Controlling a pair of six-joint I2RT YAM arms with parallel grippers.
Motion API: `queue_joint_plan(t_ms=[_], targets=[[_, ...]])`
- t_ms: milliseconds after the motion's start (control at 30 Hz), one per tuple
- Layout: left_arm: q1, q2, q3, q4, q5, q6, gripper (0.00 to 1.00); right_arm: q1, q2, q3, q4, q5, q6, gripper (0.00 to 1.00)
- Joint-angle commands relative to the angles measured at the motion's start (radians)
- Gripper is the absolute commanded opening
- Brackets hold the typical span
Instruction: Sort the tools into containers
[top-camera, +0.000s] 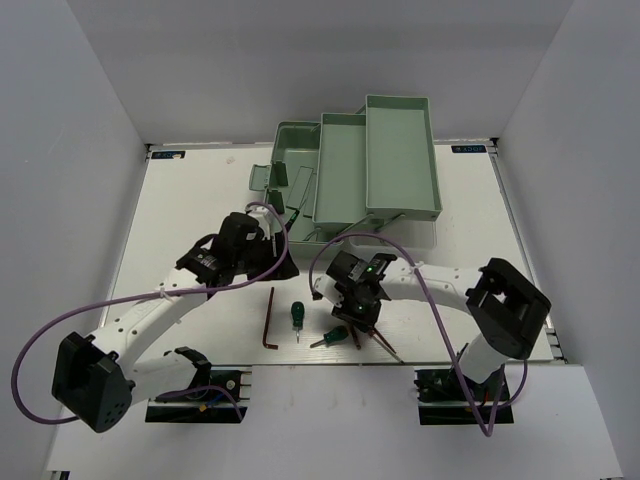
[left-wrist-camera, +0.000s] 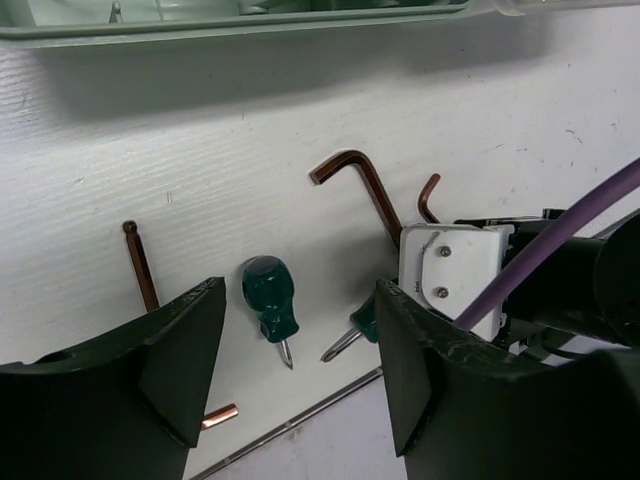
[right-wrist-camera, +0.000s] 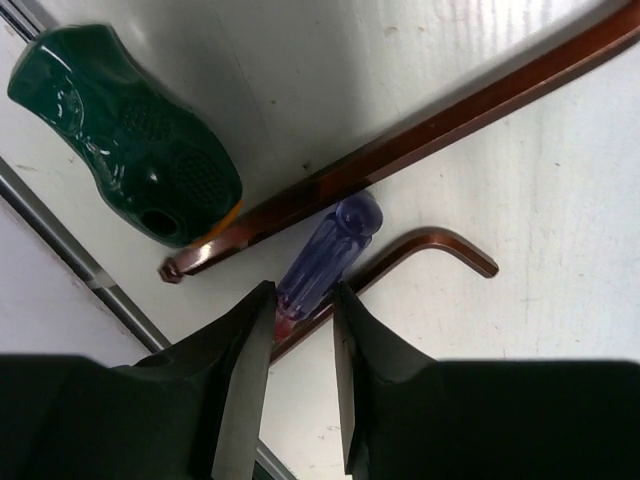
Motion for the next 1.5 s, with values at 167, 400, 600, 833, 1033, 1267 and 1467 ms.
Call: queue_joint_plan(t_ms=[167,400,600,833,1033,1267,1467], targets=[[0.005,-0.056,-0.003,-0.026,-0.039,0.000,0.71,0.034,0.044,0.009,0.011,0.021,0.016,0.37],[0.005,-0.066,-0.003,-0.035,-0.048,0.000,0.71,0.045,0.075,0.011,0.025,0.071,0.035,0.34],[0.005,-0.030,-0.003,-0.047,-0.059,-0.011,0.71,0.037,0.073,0.025,0.019,0.073,0.052,0.10],[0.014,0.037,-0.003,-0.112,-0.103,-0.052,0.73,0.022,-0.005,0.135,-0.085,0.050,0.044,0.00],[0.014,0.080,-0.003,-0.146,-0.112,-0.063,0.74,-0.019,-0.050,0.279,-0.180,-0.027,0.032,0.00],[0.003,0.135,0.008,-0.168,-0.123,-0.063,0.74,-0.072,-0.048,0.523,-0.153,-0.152,0.016,0.00],[0.003,0.157,0.028,-0.233,-0.167,-0.063,0.74,-0.137,0.096,0.815,-0.107,-0.336,0.157,0.00]])
